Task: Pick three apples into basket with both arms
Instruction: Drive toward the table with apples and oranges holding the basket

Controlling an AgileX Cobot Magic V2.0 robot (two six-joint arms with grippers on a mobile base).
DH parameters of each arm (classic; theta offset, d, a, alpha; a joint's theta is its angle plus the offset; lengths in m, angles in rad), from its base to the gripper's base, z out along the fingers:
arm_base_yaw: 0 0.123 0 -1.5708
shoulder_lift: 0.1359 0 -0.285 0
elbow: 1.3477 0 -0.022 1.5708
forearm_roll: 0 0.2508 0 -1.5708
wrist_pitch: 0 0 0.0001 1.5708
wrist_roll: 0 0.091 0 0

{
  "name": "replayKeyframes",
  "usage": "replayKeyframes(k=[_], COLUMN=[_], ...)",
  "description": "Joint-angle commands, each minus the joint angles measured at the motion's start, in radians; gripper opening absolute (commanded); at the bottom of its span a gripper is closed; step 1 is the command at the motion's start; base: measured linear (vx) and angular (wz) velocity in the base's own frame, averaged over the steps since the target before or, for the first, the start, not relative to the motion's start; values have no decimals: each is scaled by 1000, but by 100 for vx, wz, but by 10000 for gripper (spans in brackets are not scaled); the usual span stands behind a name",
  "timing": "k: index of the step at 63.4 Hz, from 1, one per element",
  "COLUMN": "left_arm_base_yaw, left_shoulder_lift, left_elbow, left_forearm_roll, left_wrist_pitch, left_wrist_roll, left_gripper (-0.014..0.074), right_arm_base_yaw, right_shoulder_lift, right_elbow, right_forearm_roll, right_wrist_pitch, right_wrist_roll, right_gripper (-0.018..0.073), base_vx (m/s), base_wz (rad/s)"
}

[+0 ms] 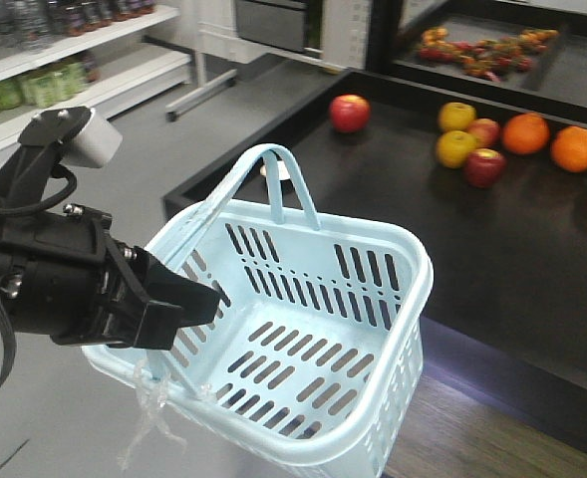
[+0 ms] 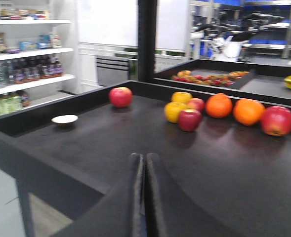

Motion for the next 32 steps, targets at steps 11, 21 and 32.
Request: replayKeyframes(k=[11,21,32], left_arm_base_yaw=[-7,-7,-7], left_shoulder_lift=[-26,-26,-26], left_elbow=[-28,-28,-28], left_forearm_roll=[-51,-51,-51], left_wrist_pitch=[-61,-61,-61], left_wrist_roll=[-1,-1,-1], left_gripper=[-8,-8,-8], right_arm_base_yaw=[-6,-6,-6], right_shoulder_lift=[-11,-11,-11], right_elbow=[12,12,12], right_forearm_roll=[-11,-11,-11], right_wrist_pitch=[-71,-71,-71], right_wrist_roll=[-2,-2,-2], right_gripper=[-5,-5,-5], base_vx=[8,7,6], base_wz=[-52,-42,-32])
